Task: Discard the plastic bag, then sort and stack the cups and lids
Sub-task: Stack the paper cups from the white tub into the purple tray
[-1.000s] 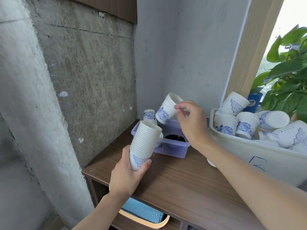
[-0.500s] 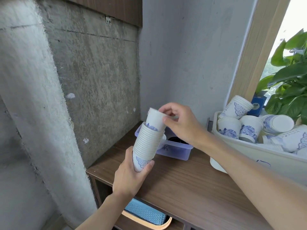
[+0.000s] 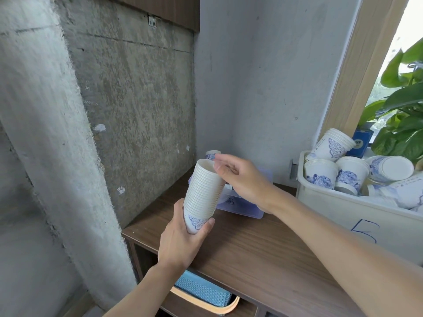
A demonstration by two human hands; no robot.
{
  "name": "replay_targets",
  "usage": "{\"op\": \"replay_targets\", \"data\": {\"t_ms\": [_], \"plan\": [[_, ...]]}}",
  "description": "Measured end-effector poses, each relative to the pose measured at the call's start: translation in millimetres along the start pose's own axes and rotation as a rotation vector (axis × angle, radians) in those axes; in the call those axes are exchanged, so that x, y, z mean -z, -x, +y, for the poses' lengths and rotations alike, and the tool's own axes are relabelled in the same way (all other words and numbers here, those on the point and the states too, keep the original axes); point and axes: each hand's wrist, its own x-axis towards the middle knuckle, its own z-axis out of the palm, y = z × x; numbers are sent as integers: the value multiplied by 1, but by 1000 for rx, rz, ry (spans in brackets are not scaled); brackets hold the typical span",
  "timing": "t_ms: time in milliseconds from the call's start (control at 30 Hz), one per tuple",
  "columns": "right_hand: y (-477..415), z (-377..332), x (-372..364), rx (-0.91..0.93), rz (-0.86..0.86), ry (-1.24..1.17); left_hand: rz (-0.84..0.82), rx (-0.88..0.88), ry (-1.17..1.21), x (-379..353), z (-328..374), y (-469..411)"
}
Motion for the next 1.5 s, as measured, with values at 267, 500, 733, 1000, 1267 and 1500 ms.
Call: {"op": "replay_targets", "data": {"t_ms": [267,500,733,1000,1267,1500], "plan": [[-14,12,11,-56,43,19,-9,49,194,2,-2,-10],[-46,62,18,-312,-65,386,23,93,265,4,-23,-49],[-66,83,16,-460,-286,483,17,134,235,1,-27,-53],[-59,68,15,-494,-247,438,25,144,241,3,-20,-45],[-60,65,18,-517,-298,475,35,141,229,1,-19,-37],[-67,84,20,-459,-222,477,41,115,229,2,-18,-38]]}}
